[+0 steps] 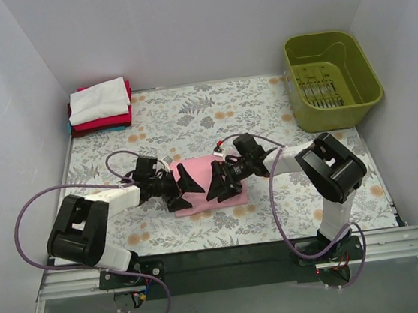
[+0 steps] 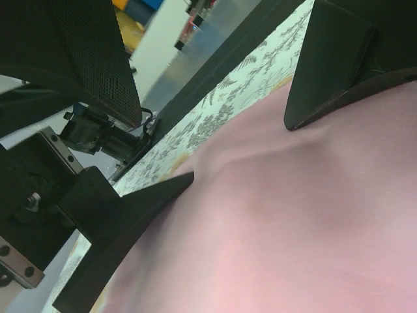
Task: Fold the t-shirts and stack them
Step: Fold the tshirt
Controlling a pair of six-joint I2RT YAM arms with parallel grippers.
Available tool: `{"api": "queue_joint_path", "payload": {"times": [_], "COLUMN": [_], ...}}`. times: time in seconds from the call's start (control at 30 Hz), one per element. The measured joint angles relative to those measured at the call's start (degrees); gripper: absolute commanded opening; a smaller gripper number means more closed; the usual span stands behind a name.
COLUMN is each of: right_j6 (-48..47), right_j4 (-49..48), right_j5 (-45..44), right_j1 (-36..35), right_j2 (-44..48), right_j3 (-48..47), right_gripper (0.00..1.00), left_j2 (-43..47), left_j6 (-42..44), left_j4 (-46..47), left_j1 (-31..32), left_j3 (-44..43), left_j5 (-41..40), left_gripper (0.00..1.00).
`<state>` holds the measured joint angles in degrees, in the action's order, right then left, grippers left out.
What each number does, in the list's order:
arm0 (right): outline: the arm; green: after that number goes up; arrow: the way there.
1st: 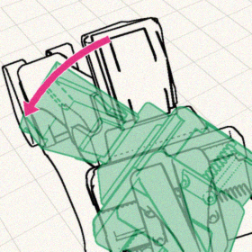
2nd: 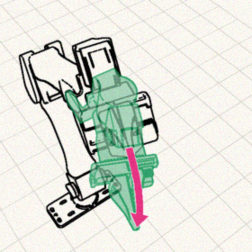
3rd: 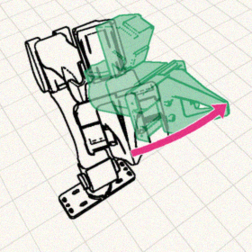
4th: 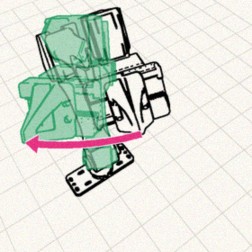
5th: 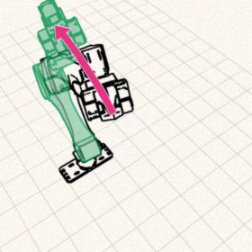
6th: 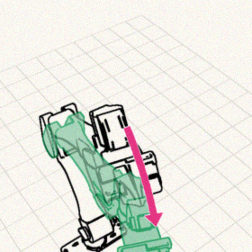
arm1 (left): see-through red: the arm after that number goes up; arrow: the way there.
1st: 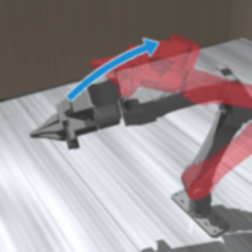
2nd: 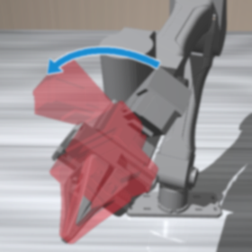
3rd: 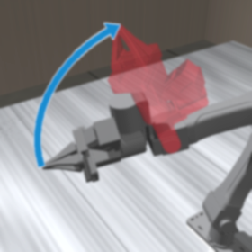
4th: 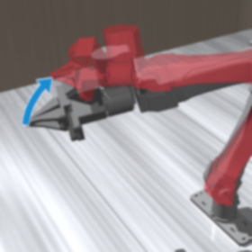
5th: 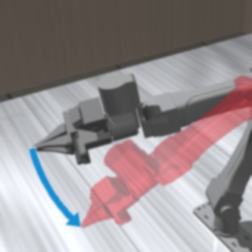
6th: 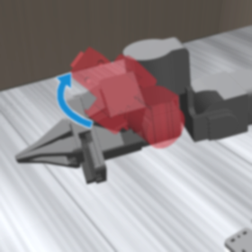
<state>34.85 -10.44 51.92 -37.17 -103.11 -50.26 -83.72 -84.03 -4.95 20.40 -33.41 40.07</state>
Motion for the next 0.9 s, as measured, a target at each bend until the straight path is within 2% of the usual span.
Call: {"api": "queue_joint_path", "payload": {"times": [0.1, 0.3, 0.53, 0.7, 0.9], "right_j6": [1.25, -0.09, -3.26, -5.57, -8.04], "right_j4": [-1.57, -1.33, -1.01, -1.81, -0.85], "right_j5": [1.6, 3.58, 5.31, 5.66, 3.5], "right_j1": [0.63, 2.73, 9.62, 13.84, 14.1], "right_j2": [-3.02, -1.53, 3.15, -4.24, -14.88], "right_j3": [1.44, 1.05, -9.77, -16.83, -17.94], "right_gripper": [0.98, 0.98, 0.98, 0.98, 0.98], "left_j2": [-1.22, -0.31, 0.04, -8.41, -20.96], "left_j6": [-1.46, 0.87, 5.62, 5.95, 6.78], "left_j4": [1.27, -1.53, -2.51, 1.42, 3.3], "left_j1": [-1.25, -3.76, -4.2, -5.99, -10.78], "left_j3": [2.01, 0.79, -11.82, -16.81, -18.75], "left_j5": [1.25, 4.83, 6.82, 6.67, 6.27], "left_gripper": [0.92, 0.92, 0.92, 0.92, 0.93]}}
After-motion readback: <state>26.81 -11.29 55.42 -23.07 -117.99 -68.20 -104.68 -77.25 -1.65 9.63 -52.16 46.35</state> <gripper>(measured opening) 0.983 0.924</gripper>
